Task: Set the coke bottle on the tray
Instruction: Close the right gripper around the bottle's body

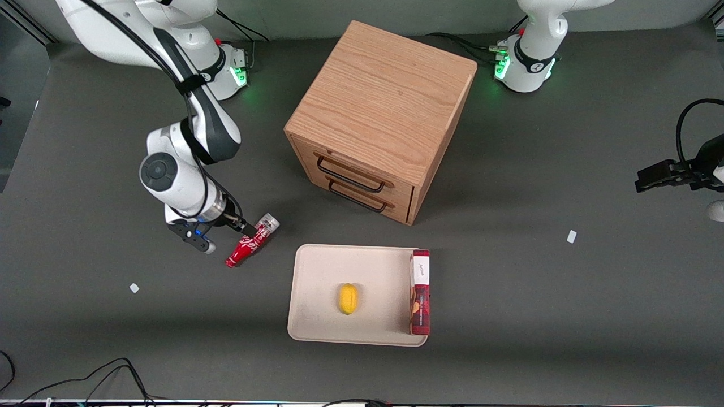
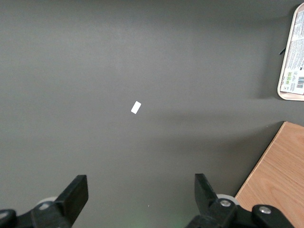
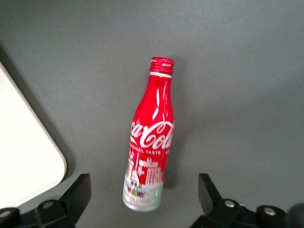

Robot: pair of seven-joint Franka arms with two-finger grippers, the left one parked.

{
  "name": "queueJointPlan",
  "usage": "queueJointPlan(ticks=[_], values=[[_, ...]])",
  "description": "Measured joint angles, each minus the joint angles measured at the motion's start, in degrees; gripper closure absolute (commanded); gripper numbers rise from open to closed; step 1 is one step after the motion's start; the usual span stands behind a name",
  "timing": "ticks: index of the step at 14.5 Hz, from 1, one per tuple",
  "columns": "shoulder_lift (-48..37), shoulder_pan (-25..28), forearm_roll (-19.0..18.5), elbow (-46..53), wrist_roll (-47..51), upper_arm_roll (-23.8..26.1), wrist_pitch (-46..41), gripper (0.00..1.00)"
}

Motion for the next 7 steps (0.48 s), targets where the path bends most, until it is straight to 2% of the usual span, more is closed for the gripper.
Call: queueJointPlan(ticks=[7], values=[[8.66,0.00,0.00,0.15,0.07,0.00,9.63,0.01]])
